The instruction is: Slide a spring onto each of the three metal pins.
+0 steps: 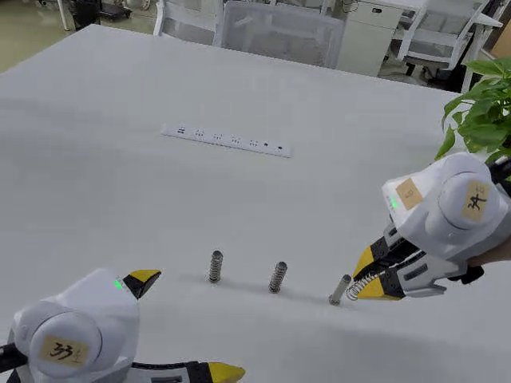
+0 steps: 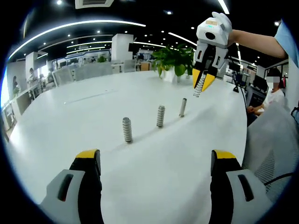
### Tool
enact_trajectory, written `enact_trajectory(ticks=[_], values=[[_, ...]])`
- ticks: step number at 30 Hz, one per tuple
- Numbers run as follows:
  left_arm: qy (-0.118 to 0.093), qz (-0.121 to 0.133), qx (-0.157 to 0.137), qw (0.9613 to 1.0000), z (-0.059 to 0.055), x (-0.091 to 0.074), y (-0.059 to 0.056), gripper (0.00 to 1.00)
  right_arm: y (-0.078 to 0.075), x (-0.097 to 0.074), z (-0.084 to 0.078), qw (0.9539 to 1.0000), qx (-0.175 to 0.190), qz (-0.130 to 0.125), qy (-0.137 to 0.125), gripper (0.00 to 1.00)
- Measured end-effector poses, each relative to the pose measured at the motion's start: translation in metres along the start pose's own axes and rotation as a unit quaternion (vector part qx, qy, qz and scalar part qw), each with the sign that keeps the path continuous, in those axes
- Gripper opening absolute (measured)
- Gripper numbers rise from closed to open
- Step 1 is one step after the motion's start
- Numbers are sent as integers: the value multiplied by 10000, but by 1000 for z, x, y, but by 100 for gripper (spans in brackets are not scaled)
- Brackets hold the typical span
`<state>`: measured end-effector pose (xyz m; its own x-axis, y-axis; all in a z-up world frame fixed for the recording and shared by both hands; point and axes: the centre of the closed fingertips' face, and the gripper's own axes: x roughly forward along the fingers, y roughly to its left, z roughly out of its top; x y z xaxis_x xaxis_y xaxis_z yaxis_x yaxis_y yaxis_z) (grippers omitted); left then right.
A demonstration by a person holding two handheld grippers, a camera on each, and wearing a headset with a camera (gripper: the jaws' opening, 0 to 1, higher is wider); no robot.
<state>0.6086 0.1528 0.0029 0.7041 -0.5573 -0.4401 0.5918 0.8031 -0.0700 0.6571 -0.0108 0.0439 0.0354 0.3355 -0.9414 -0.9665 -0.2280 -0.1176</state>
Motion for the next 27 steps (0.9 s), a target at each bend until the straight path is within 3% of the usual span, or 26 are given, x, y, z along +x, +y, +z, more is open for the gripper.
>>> enact_trajectory(ticks=[8,13,27], values=[[34,-10,40,10000,0,1,0,97,-16,1,-9,9991,-238,-3,337,8],[60,-31,34,10000,-2,2,-1,96,-22,4,-8,9989,-245,32,396,8],[108,-38,11,9999,-7,2,2,95,-19,15,-10,9975,-362,189,583,8]])
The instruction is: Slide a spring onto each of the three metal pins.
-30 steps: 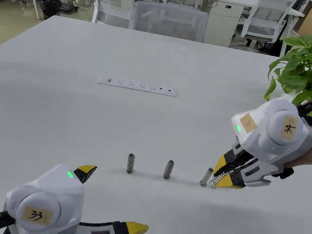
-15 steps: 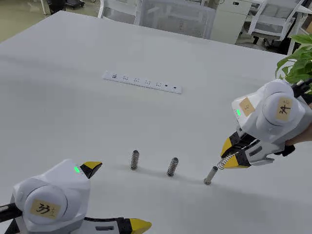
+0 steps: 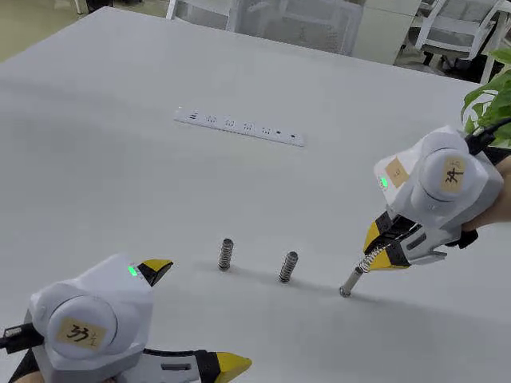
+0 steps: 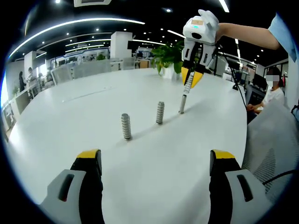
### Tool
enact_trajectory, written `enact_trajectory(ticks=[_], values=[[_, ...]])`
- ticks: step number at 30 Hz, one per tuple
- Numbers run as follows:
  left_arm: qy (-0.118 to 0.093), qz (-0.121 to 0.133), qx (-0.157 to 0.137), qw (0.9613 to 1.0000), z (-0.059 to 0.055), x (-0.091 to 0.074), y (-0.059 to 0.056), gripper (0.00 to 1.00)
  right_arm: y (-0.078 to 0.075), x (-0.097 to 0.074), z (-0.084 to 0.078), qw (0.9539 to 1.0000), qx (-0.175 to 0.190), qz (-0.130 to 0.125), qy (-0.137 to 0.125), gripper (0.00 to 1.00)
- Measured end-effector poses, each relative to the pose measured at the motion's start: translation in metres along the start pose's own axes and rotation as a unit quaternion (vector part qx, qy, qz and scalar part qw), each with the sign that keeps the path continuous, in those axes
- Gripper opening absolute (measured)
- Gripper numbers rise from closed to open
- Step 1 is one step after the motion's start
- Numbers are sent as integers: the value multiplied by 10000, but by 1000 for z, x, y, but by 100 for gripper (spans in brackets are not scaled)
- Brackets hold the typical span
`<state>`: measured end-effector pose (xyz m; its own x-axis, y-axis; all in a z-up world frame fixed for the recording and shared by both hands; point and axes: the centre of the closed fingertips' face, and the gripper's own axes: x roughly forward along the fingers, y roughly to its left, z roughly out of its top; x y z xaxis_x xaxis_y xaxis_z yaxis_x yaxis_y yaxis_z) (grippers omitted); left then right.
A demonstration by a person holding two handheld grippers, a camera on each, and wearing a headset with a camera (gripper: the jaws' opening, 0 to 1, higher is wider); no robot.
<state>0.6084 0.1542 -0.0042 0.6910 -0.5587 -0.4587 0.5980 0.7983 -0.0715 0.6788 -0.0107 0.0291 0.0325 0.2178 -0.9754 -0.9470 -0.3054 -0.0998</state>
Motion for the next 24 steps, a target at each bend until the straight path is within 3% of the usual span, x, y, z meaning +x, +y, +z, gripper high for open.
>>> enact_trajectory(ticks=[24], values=[[28,-32,-75,10000,-5,0,0,92,-4,14,-5,9998,-65,138,118,8]])
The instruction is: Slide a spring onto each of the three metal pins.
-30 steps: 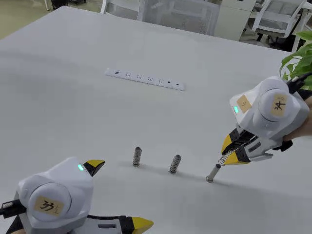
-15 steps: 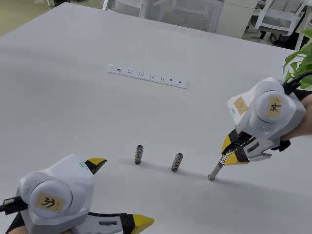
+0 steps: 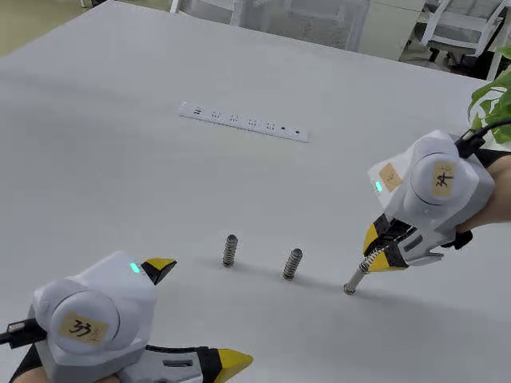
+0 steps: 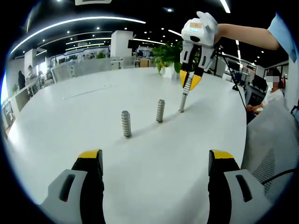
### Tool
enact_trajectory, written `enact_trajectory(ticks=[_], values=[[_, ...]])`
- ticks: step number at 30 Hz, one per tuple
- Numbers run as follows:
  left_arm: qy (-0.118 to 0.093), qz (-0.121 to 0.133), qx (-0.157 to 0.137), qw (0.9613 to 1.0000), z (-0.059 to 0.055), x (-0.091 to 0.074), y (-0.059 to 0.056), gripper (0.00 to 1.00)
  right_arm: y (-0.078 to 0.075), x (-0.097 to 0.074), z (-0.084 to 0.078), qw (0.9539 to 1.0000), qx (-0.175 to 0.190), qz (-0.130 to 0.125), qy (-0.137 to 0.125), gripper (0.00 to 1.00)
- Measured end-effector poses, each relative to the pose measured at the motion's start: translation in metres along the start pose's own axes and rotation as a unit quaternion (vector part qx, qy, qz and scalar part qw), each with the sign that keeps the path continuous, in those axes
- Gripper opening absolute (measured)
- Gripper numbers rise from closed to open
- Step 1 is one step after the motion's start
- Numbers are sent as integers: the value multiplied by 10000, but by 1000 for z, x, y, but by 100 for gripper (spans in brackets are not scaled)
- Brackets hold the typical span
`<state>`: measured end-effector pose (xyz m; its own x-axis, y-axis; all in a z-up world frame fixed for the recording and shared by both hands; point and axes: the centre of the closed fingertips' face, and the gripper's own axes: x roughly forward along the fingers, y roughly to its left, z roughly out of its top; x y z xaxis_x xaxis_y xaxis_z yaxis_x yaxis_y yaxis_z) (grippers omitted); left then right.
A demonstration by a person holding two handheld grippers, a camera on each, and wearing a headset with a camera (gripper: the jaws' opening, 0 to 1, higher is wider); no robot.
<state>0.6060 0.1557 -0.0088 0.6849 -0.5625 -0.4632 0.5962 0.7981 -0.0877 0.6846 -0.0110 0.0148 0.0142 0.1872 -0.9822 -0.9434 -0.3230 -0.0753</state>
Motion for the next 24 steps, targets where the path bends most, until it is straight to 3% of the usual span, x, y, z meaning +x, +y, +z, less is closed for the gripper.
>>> enact_trajectory(ticks=[24], values=[[58,-36,-47,10000,-4,1,1,90,2,34,-6,9993,-94,201,293,8]])
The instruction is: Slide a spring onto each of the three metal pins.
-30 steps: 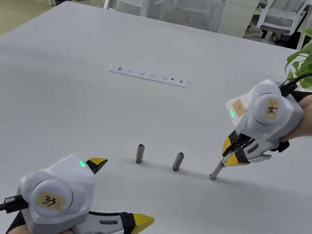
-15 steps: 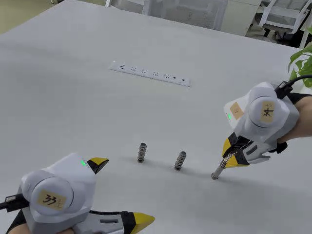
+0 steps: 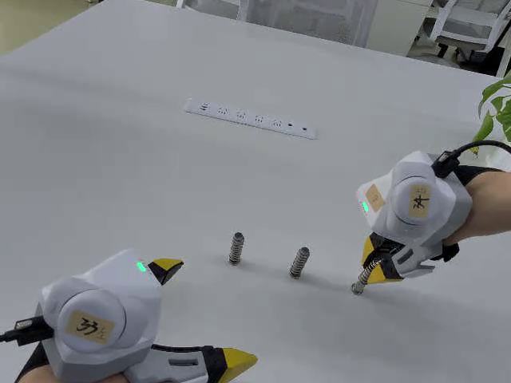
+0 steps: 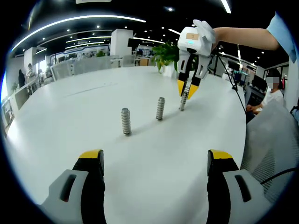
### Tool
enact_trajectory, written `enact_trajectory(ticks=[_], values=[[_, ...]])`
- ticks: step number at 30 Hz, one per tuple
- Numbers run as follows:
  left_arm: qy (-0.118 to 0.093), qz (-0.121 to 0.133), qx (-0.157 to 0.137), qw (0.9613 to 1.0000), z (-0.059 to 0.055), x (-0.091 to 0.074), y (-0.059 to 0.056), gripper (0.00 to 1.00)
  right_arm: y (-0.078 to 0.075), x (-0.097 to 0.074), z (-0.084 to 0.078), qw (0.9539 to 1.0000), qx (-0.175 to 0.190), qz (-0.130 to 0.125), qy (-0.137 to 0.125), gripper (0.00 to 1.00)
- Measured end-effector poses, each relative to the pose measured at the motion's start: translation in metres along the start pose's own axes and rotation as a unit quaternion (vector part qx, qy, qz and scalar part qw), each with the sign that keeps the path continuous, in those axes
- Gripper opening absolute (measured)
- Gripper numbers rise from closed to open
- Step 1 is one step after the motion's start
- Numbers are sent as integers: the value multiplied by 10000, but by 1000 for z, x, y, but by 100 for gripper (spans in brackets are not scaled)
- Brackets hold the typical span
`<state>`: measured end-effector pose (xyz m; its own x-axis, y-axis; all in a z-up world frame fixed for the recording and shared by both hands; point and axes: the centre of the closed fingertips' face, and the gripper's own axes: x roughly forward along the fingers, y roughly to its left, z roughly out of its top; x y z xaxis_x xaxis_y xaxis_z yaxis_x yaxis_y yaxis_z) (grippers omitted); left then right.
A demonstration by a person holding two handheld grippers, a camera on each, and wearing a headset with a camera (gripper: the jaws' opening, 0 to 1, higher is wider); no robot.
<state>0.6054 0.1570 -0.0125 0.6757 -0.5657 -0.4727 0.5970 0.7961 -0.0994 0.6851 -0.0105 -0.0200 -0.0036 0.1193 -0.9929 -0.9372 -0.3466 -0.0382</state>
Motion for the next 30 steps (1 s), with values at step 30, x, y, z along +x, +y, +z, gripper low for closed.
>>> enact_trajectory(ticks=[30], values=[[-16,-11,-46,10000,1,1,-1,89,2,20,1,9991,395,50,-155,9]])
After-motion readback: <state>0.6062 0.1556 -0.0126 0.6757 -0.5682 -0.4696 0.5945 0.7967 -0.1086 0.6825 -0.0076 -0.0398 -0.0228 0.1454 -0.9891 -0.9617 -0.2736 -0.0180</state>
